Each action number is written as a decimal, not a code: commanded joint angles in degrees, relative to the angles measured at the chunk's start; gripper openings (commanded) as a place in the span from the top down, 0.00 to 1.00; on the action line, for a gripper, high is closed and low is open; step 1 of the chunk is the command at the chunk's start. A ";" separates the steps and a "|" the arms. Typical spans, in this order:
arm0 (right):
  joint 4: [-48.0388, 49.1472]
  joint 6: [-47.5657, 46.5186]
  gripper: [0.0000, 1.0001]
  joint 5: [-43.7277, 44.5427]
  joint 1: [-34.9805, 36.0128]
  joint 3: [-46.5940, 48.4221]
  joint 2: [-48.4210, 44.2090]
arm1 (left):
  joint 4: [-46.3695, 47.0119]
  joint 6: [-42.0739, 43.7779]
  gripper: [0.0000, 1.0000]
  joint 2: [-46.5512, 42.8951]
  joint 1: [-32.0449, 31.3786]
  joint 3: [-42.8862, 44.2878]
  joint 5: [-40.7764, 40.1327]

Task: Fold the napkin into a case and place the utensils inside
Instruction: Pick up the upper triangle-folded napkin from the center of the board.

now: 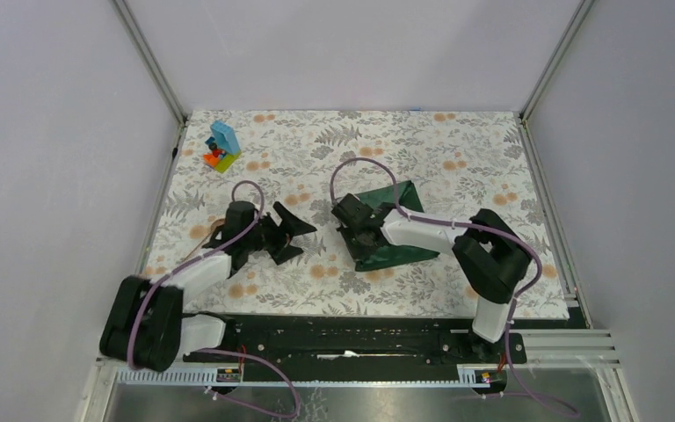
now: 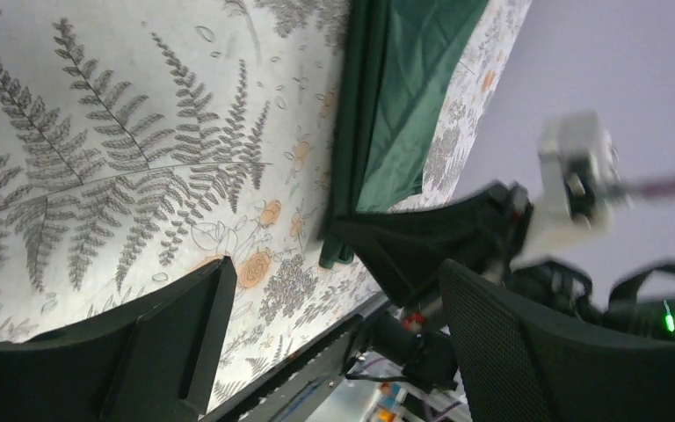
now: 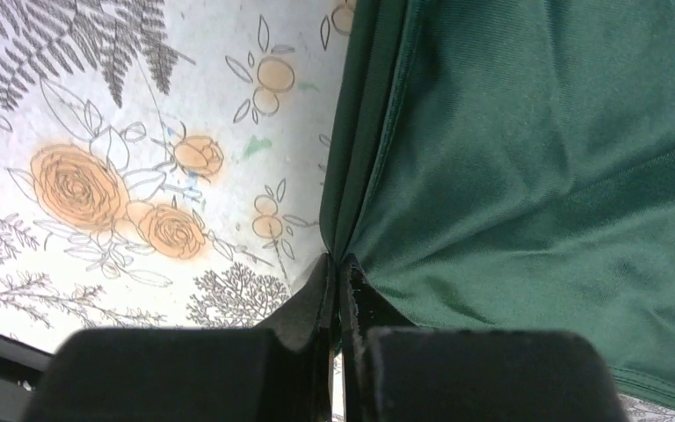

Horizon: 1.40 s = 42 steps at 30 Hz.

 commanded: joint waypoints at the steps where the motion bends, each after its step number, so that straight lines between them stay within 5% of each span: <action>1: 5.08 -1.17 1.00 -5.02 0.34 -3.99 -5.14 | 17.97 -11.64 0.08 11.99 -1.23 1.92 1.67; 10: 5.96 -0.83 1.00 -5.68 0.26 -4.85 -6.85 | 30.48 -17.17 0.15 33.99 -9.36 9.71 -10.06; 13: 5.95 -0.71 1.00 -6.80 0.25 -4.94 -7.39 | 33.75 -17.30 0.29 37.56 -9.88 9.91 -14.31; 20: 6.47 -0.34 1.00 -7.40 0.26 -5.19 -8.46 | 34.37 -14.48 0.42 42.48 -9.97 11.20 -20.48; 37: 7.46 0.00 1.00 -7.83 0.24 -7.47 -9.69 | 39.14 -13.63 0.64 48.88 -9.96 13.55 -19.89; 42: 7.52 -0.71 1.00 -7.97 0.25 -7.89 -9.53 | 38.51 -10.87 0.80 46.76 -9.76 13.09 -19.82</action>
